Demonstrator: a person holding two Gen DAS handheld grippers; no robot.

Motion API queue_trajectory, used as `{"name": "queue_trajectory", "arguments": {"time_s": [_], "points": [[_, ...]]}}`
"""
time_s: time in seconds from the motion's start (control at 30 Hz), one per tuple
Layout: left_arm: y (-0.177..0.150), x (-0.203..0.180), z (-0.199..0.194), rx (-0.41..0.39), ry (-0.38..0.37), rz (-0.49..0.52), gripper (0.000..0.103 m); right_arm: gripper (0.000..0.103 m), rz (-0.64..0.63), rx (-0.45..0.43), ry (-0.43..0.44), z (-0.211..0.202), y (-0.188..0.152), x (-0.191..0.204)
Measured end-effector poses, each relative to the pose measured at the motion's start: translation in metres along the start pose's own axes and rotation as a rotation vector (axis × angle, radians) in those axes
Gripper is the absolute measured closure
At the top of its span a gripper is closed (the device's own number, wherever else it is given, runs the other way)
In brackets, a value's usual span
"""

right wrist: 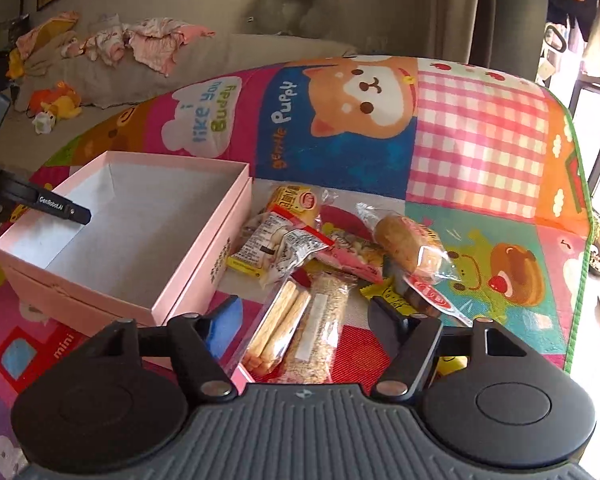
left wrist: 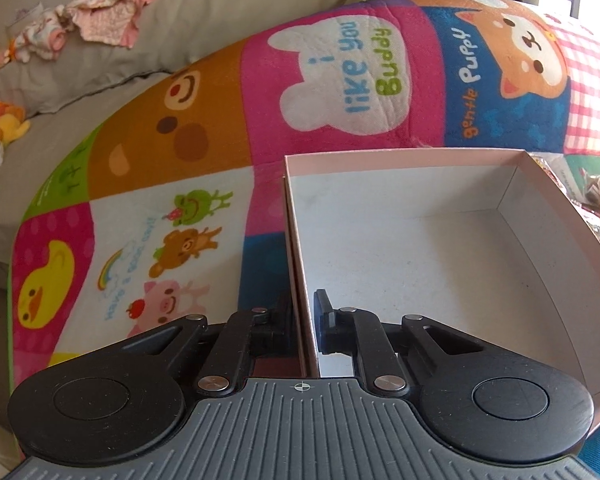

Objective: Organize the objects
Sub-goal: 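Clamp the pink box side wall with the left tool while the right tool grasps wafer sticks, then carry the wafer sticks into the pink box and open the right tool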

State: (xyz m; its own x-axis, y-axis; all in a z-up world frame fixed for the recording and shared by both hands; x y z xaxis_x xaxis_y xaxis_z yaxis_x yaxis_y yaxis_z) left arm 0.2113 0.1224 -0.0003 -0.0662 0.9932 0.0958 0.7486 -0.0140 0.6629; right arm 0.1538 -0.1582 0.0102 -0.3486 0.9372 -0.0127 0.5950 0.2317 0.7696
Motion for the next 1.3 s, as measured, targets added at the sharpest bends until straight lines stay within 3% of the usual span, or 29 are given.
{"name": "queue_trajectory", "arguments": {"time_s": [0.07,0.27,0.37,0.5,0.73,0.9,1.03,1.23,1.3], "points": [[-0.004,-0.001,-0.001,0.015,-0.003,0.01,0.09,0.062,0.033,0.042,0.018,0.012,-0.002,0.002],[-0.013,0.001,-0.005,0.02,-0.038,-0.011,0.089,0.063,0.066,0.071,0.022,0.029,-0.003,0.01],[-0.013,-0.001,-0.006,0.009,-0.048,-0.005,0.089,0.075,0.05,0.116,0.011,0.027,-0.008,0.017],[-0.015,-0.002,-0.007,-0.01,-0.08,0.01,0.089,0.076,0.04,0.147,0.024,0.003,-0.023,0.022],[-0.019,-0.002,-0.01,-0.006,-0.098,-0.001,0.089,0.082,0.162,0.192,0.079,-0.057,-0.042,0.017],[-0.019,-0.001,-0.01,0.003,-0.105,-0.022,0.089,0.082,0.186,0.121,0.088,-0.092,-0.019,0.018],[-0.02,0.001,-0.01,0.011,-0.121,-0.039,0.088,0.082,0.223,0.044,0.157,-0.101,0.021,0.027],[-0.02,0.002,-0.01,0.023,-0.122,-0.052,0.088,0.081,0.26,-0.106,0.266,-0.057,0.111,0.074],[-0.021,0.002,-0.011,0.028,-0.124,-0.058,0.088,0.076,0.284,-0.104,0.298,-0.032,0.128,0.087]]}}
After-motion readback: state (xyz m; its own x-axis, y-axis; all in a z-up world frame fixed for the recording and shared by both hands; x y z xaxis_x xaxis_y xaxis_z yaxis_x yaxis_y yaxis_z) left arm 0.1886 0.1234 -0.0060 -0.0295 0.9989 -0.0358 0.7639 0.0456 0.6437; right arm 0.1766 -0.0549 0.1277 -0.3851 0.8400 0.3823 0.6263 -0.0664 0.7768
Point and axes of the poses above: each gripper's, at about its wrist camera, not at the fingertips, and z roughly the way its jaws point, x to its left, y to its top, the point moved 6 cm from there along z, roughly the way its jaws point, and after that the axes turned 4 degrees about y, right-handed, at the moved point
